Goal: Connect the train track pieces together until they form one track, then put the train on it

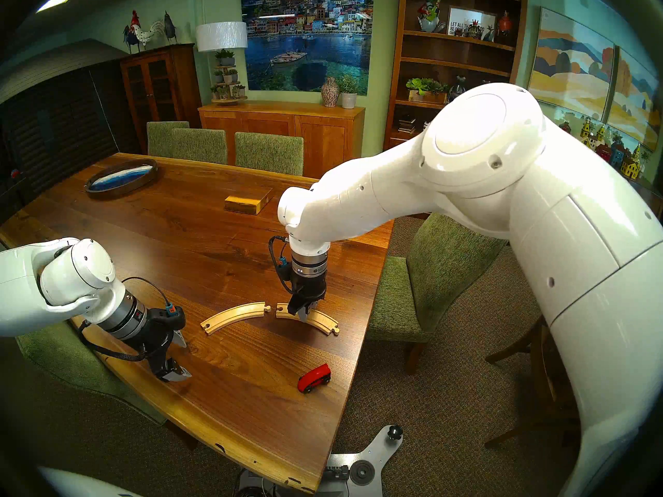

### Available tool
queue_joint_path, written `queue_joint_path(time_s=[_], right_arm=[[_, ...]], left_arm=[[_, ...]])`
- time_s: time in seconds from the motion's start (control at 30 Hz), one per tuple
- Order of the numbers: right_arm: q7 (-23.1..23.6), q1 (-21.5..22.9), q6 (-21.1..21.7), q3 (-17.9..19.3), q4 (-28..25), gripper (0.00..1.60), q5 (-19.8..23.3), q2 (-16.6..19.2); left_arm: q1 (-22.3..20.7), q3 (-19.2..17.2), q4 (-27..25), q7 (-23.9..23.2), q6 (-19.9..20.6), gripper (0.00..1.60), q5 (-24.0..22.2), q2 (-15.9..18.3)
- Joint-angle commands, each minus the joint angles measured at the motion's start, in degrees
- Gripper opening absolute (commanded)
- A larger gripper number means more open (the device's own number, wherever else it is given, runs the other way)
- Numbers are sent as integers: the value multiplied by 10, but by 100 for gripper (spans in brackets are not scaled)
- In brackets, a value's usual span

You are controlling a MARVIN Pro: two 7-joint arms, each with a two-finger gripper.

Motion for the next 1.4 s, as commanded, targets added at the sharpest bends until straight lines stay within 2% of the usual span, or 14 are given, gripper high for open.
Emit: queue_joint_path(time_s=[0.0,0.1,1.37], right_arm=[[-10,7,-4,-1,3,16,-2,6],[-10,8,-6,-1,3,0,0,6],[-13,12,-6,-2,-4,0,-2,6]], left_arm=[[-10,-10,1,0,0,160,0,-1],[-10,-10,1,0,0,160,0,-1],[-10,-10,1,0,0,160,0,-1]])
